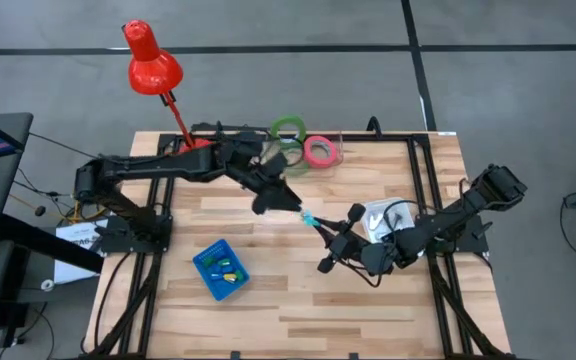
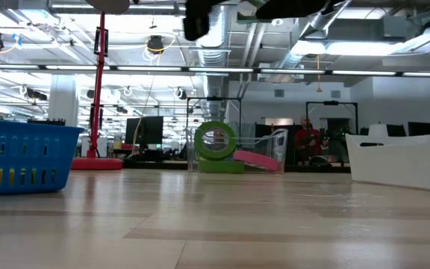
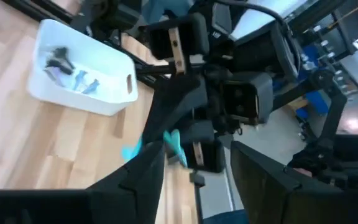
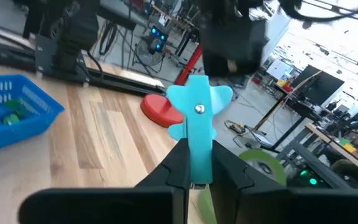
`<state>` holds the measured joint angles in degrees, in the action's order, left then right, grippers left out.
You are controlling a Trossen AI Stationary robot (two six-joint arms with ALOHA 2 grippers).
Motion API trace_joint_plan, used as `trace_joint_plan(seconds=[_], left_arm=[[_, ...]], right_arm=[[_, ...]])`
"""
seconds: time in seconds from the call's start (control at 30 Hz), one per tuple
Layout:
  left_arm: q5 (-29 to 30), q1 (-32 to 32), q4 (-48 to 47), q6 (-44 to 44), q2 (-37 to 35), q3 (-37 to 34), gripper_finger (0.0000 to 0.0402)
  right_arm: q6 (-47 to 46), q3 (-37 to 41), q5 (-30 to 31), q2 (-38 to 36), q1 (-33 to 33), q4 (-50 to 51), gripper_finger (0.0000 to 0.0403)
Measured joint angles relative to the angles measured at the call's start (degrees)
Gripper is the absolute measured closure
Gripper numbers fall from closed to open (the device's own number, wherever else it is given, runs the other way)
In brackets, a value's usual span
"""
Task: Pick and place Stapler, Stapler remover, tape
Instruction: Put the light blue stapler remover into the white bin
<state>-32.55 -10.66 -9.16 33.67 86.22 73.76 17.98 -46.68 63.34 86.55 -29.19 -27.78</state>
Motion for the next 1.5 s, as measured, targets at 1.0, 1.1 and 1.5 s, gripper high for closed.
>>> trace_joint_plan(seconds=[1.0, 1.1, 1.5], left_arm=[[9.4, -0.7, -8.9, -9.4, -12.3, 0.0, 0.0266], [9.4, -0.7, -8.9, -9.4, -12.3, 0.0, 0.0266], [9.4, -0.7, -8.9, -9.5, -12.2, 0.0, 0.0266]], right_arm=[[-41.4, 0.0, -28.9, -30.4, 7.1, 72.3, 0.038], [-42.1, 0.0, -33.5, -31.3, 7.3, 76.7, 0.038], [-45.0, 0.0, -50.9, -31.9, 7.3, 90.0, 0.0378]])
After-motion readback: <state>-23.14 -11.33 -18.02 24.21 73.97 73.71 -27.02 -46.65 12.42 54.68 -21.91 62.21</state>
